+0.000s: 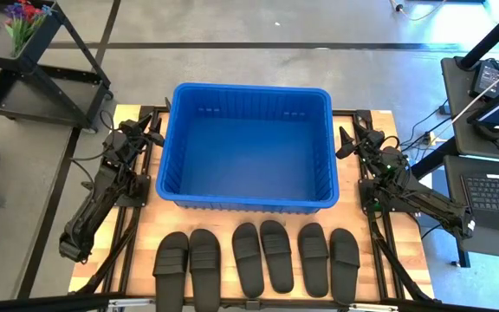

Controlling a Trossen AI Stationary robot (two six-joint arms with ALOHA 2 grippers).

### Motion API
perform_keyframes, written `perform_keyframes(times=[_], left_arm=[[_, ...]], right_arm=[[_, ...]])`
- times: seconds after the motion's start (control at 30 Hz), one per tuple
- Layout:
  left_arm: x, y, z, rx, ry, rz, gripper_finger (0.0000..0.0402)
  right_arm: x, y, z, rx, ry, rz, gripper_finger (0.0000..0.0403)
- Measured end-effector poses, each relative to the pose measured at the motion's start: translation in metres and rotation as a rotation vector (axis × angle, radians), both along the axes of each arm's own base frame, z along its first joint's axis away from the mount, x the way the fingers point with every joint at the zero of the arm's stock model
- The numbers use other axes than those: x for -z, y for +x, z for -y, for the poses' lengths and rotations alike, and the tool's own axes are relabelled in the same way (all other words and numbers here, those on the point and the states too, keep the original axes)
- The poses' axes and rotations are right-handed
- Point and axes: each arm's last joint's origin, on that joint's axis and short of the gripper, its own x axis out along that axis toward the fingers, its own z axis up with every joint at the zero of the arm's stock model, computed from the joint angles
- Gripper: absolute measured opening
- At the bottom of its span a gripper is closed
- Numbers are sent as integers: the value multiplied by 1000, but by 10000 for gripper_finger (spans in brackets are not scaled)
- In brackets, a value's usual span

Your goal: Pick and place slides into bin

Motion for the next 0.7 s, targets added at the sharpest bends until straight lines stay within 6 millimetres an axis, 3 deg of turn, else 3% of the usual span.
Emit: perform_keyframes(times=[0.7], left_arm=[[0, 0, 0, 0, 0, 0, 208]], right_arm=[[0, 0, 0, -2, 17, 31, 294]])
